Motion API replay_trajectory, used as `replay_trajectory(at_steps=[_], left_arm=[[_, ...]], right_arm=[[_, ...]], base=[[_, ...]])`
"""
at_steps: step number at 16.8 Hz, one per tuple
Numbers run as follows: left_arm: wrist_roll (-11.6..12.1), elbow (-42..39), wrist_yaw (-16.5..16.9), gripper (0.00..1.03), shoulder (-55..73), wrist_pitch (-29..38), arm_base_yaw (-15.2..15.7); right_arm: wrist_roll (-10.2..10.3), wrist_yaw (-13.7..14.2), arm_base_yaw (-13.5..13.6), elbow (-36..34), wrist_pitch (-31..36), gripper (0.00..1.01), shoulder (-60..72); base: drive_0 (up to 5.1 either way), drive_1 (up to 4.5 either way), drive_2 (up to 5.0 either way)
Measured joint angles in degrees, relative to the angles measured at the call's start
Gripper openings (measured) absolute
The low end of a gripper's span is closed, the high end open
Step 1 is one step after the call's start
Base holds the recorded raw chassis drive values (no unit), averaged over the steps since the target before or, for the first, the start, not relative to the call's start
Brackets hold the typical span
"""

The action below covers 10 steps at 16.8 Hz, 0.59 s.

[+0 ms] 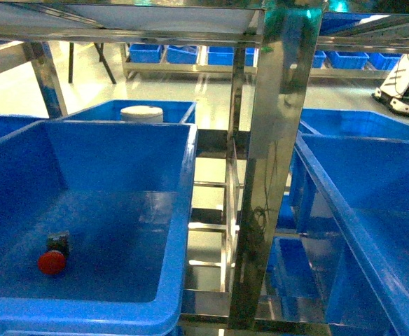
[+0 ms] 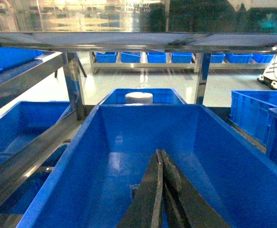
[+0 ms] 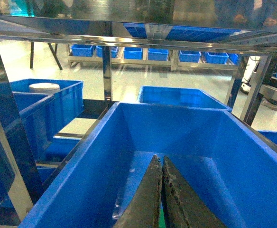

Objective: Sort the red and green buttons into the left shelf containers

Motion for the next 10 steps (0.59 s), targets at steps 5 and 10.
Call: replay_trajectory(at_steps=[5,10], left_arm=[[-0.07,-2.23,-0.02,0.02,-2.01,0.35,0.00],[-0.07,-2.23,0.00,0.15,-2.01,0.24,0.00]], right_arm=[[0.02,0.04,0.00,0.00,0.00,0.02,0.00],[0.00,0.04,0.00,0.00,-0.02,0.16,0.00]], base=[[0.0,0.00,0.0],[0.0,0.00,0.0]])
